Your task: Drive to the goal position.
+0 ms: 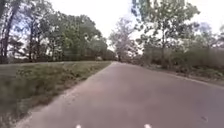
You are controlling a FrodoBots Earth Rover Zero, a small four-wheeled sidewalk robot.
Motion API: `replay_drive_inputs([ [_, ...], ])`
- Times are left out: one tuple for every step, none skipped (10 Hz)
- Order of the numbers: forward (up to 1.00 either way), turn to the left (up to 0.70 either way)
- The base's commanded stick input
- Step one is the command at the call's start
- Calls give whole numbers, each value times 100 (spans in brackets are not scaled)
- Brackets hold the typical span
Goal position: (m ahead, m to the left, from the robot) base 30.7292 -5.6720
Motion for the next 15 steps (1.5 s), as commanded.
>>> replay_drive_inputs([
  [100, 0],
  [100, 0],
  [100, 0],
  [100, 0],
  [100, 0],
  [100, 0],
  [100, 0],
  [100, 0],
  [100, 0],
  [100, 0],
  [100, 0],
  [100, 0],
  [100, 0],
  [100, 0],
  [100, 0],
])
